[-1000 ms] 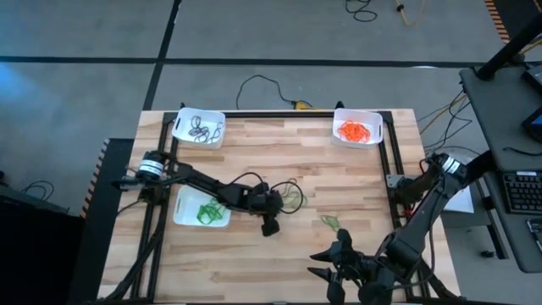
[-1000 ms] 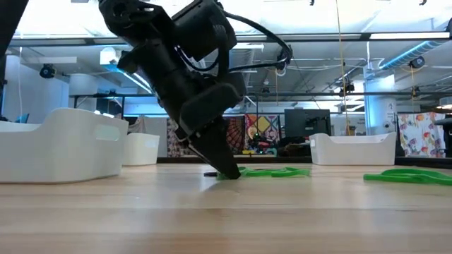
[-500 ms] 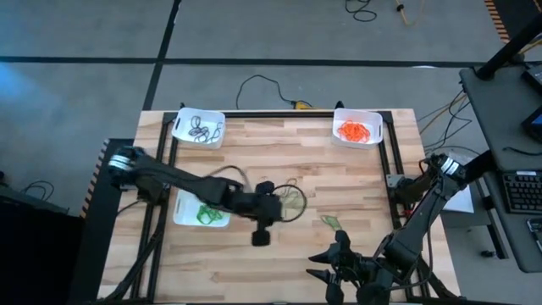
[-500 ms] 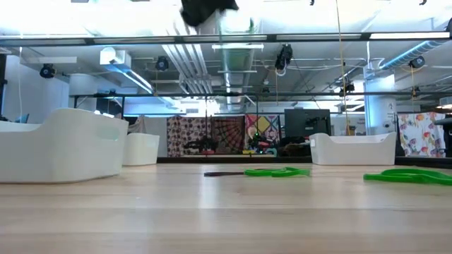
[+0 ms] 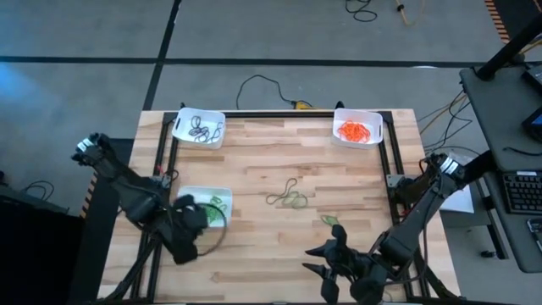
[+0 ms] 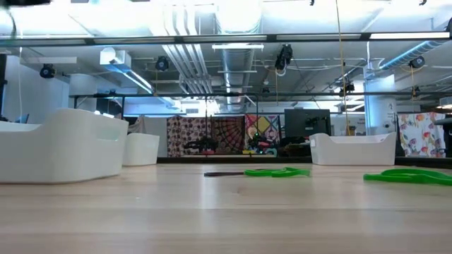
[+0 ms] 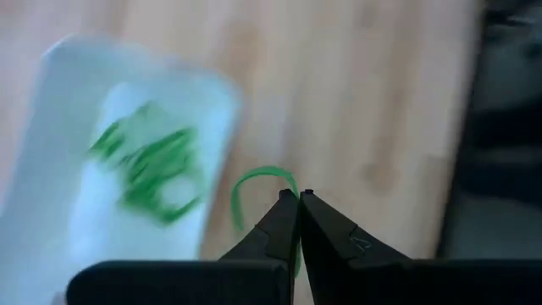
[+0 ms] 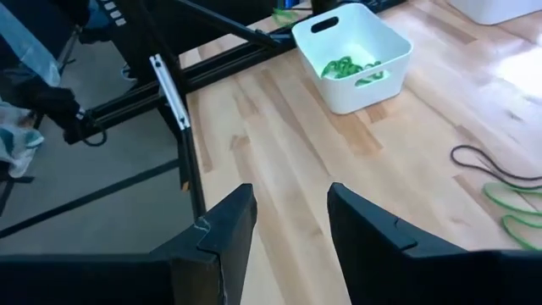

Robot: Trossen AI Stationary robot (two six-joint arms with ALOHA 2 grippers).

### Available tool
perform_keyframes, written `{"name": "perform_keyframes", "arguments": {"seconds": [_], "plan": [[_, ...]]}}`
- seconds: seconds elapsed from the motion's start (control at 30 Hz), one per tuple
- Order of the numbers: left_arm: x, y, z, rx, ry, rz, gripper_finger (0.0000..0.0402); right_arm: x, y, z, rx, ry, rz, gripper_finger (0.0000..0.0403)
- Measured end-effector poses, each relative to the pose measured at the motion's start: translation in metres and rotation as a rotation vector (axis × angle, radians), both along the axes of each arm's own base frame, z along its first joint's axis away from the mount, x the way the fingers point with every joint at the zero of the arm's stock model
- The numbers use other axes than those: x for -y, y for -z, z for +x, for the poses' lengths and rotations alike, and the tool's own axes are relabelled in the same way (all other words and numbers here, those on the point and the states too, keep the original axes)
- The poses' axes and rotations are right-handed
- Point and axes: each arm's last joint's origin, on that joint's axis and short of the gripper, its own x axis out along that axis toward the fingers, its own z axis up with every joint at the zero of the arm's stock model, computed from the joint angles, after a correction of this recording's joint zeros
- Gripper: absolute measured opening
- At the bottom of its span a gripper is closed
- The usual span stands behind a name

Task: Sort rubber bands into baskets
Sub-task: Put the green rubber band into the bottom white bin

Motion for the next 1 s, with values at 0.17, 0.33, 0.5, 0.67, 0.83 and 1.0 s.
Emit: {"name": "perform_keyframes", "arguments": {"seconds": [0.17, 0.33, 0.5, 0.67, 0.83, 1.0], "plan": [[-0.029, 0.044, -0.014, -0.034, -0.209, 0.111, 0.0, 0.004, 0.0, 0.004, 0.0, 0.014, -0.002, 0.0144], [-0.058, 0.089, -0.008, -0.118, -0.297, 0.12, 0.0, 0.004, 0.0, 0.004, 0.006, 0.023, 0.02, 0.0144], [-0.075, 0.125, 0.0, -0.181, -0.402, 0.075, 0.0, 0.003, 0.0, 0.004, -0.005, 0.019, 0.062, 0.0144], [-0.08, 0.138, 0.004, -0.268, -0.397, 0.05, 0.0, 0.004, 0.0, 0.004, 0.008, 0.042, 0.062, 0.0144], [-0.079, 0.145, 0.008, -0.31, -0.394, 0.075, 0.0007, 0.006, -0.001, 0.005, 0.028, 0.076, 0.06, 0.0144], [-0.076, 0.141, 0.01, -0.325, -0.363, 0.038, 0.0055, 0.008, -0.002, 0.007, 0.028, 0.078, 0.055, 0.0144]]}}
